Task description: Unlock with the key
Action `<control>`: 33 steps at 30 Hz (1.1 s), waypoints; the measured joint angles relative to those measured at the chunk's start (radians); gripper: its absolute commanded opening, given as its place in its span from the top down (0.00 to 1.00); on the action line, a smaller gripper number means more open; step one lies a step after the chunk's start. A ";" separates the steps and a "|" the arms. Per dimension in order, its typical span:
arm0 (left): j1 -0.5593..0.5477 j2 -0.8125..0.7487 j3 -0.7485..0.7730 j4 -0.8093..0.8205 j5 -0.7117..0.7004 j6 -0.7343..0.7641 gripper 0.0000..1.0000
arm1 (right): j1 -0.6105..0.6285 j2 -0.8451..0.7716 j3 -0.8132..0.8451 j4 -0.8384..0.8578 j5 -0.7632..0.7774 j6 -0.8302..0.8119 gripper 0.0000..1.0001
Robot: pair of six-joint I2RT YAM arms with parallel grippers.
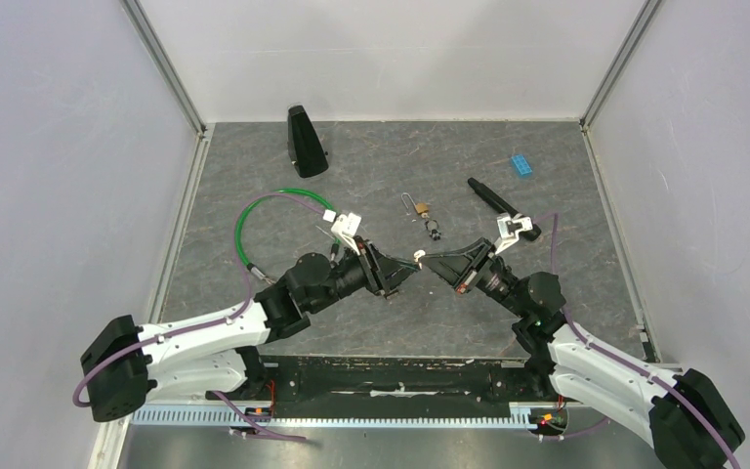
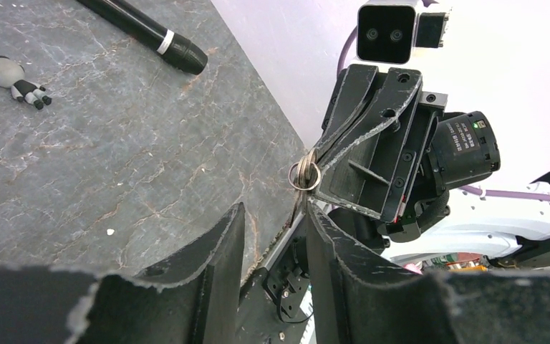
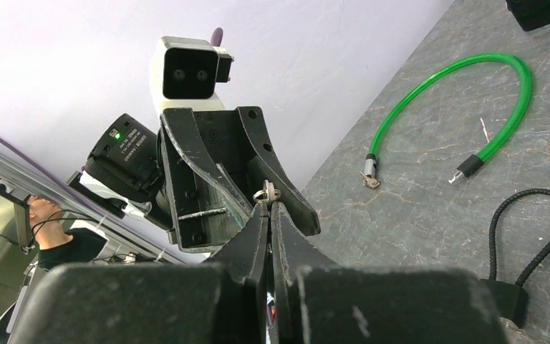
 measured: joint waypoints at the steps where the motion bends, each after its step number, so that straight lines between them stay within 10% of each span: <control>1: -0.002 0.003 0.000 0.003 0.001 0.000 0.63 | 0.000 0.000 -0.001 0.001 0.000 0.002 1.00; 12: -0.011 0.011 0.000 0.037 0.021 -0.005 0.98 | 0.003 0.000 -0.011 0.005 0.004 0.003 1.00; 18: -0.012 -0.004 0.002 -0.007 0.004 -0.005 0.98 | 0.005 -0.026 -0.012 -0.023 0.011 -0.028 0.58; 24: -0.013 -0.053 0.135 -0.402 -0.128 0.056 0.98 | 0.005 -0.145 -0.005 -0.209 0.087 -0.183 0.31; 33: -0.013 0.111 0.565 -1.078 -0.282 0.301 0.98 | 0.005 -0.209 0.102 -0.495 0.132 -0.574 0.27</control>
